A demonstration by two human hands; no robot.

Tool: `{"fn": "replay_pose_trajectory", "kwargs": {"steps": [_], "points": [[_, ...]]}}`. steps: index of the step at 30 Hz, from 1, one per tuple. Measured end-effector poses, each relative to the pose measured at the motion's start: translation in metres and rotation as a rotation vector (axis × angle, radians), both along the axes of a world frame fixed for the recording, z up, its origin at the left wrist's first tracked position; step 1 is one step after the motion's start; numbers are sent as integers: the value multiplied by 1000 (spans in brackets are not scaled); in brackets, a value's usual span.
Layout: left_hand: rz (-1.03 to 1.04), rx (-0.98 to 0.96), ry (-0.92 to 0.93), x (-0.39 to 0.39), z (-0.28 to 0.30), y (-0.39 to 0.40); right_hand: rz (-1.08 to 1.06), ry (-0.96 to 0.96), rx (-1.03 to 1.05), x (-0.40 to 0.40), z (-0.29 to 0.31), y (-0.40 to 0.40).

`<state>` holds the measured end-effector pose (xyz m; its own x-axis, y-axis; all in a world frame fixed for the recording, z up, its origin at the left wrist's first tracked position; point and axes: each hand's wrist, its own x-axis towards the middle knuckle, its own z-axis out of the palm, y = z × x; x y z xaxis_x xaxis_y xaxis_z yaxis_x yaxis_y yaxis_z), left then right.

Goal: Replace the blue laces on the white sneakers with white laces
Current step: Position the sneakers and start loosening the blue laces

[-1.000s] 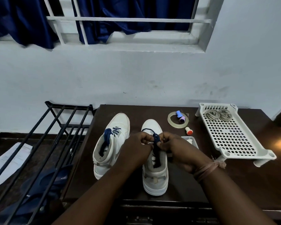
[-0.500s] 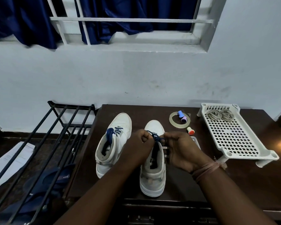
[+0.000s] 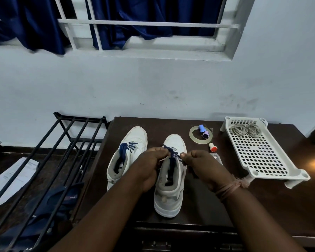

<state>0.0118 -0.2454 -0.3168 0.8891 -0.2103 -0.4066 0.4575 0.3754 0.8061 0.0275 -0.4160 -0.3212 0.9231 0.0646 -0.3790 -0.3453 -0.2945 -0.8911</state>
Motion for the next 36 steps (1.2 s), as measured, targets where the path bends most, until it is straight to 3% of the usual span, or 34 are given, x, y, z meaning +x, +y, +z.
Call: {"fn": "replay_pose_trajectory", "kwargs": {"steps": [2,5,9,11,15,16,17,18,20,22,24,27,28,30,31,33,34,36], "points": [[96,62,-44,3,-4,0,16,-163,-82,-1,3,2],[163,70,-89,6,-4,0,38,-317,36,-2,13,8],[152,280,-265,4,2,0,123,-379,69,-5,19,10],[188,423,-300,5,0,1,41,-313,267,-2,21,10],[189,737,-363,9,-3,5,-182,-65,880,0,25,8],[210,719,-320,9,-3,5,-190,-4,888,1,25,7],[241,604,-244,9,-2,4,-169,4,766,1,23,5],[256,430,-162,8,0,2,-104,-58,514,0,21,3],[243,97,-75,7,2,0,28,-312,-56,-2,16,2],[145,-21,-91,7,4,0,87,-502,-215,-2,10,6],[71,39,-145,7,7,2,36,-486,44,-5,16,11],[127,392,-259,10,0,6,-133,-189,790,0,33,7],[134,518,-310,10,-4,7,-173,-99,944,1,39,4],[136,621,-336,9,-12,6,-203,-32,878,3,38,-2],[148,557,-298,9,-11,6,-163,-41,686,0,38,-3],[125,234,-164,10,-5,7,-77,-85,397,-3,37,1],[114,52,-111,12,-2,8,-76,-109,440,-3,38,2],[133,-186,-69,16,5,12,-133,-126,824,-1,47,-1]]}}
